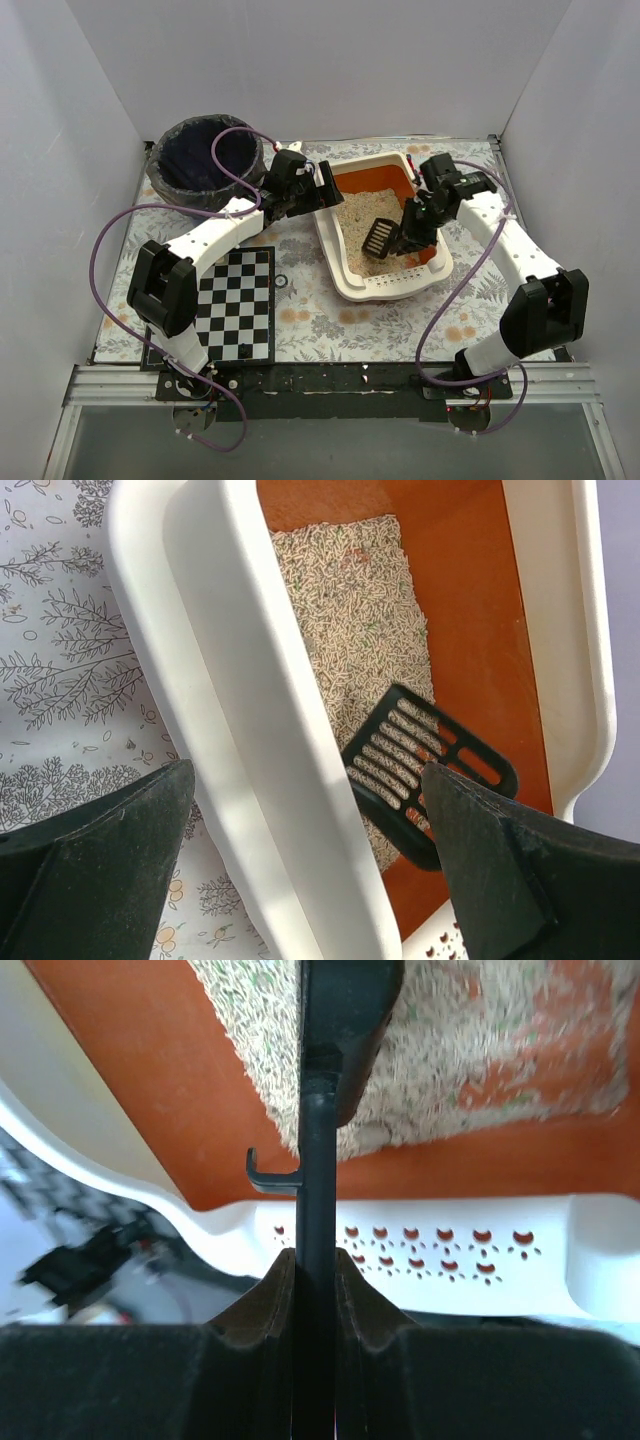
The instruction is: Clean the litter box
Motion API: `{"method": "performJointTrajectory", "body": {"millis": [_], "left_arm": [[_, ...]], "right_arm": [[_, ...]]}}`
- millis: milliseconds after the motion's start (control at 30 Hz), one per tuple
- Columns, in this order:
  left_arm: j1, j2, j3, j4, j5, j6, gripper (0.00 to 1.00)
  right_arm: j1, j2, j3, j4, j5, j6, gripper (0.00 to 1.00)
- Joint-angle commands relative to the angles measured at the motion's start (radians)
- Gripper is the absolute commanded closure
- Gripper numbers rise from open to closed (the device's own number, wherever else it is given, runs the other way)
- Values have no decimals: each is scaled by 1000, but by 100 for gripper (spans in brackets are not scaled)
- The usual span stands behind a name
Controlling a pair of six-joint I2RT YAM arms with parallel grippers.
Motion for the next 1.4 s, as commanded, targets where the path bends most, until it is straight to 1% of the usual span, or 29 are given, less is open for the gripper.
{"method": "performJointTrajectory", "body": {"millis": [0, 67, 167, 267, 367, 467, 567, 667, 700, 733, 900, 1067, 1167, 1233, 1367], "left_arm": [[-4, -16, 23, 28, -19, 25, 2], [-4, -20, 16, 42, -17, 30, 2], [-4, -17, 14, 51, -19, 34, 2], [-4, -11, 13, 60, -17, 39, 2], [-4, -11, 9, 66, -19, 40, 2], [-3, -13, 6, 72, -16, 43, 2], [-4, -19, -1, 79, -17, 43, 2], [-3, -22, -6, 79, -17, 40, 2], [-4, -23, -7, 79, -19, 37, 2], [-4, -25, -10, 80, -57, 33, 2], [-3, -10, -6, 79, -46, 30, 2], [-3, 0, -1, 79, -33, 19, 2], [-3, 3, 2, 79, -33, 17, 2], [-3, 7, 3, 79, 4, 17, 2], [-3, 17, 11, 74, 18, 19, 2]], "right_arm": [[-135, -54, -91, -44, -396, 96, 99], [-149, -61, -67, -75, -377, 115, 99], [-150, -84, -14, -118, -262, 172, 99], [-150, -109, -48, -104, -257, 243, 99], [-150, -113, -105, -106, -268, 261, 99], [-150, -97, -96, -156, -236, 263, 99], [-150, -71, -57, -161, -165, 261, 99], [-150, -34, -66, -135, -173, 261, 99], [-149, -21, -82, -114, -182, 255, 99], [-149, -11, -97, -104, -180, 257, 99], [-147, 20, -137, -37, -105, 278, 99], [-132, 58, -168, 109, -85, 317, 99], [-126, 110, -204, 175, -120, 313, 99], [-121, 124, -241, 250, -145, 326, 99], [-112, 141, -284, 374, -73, 382, 99]]}}
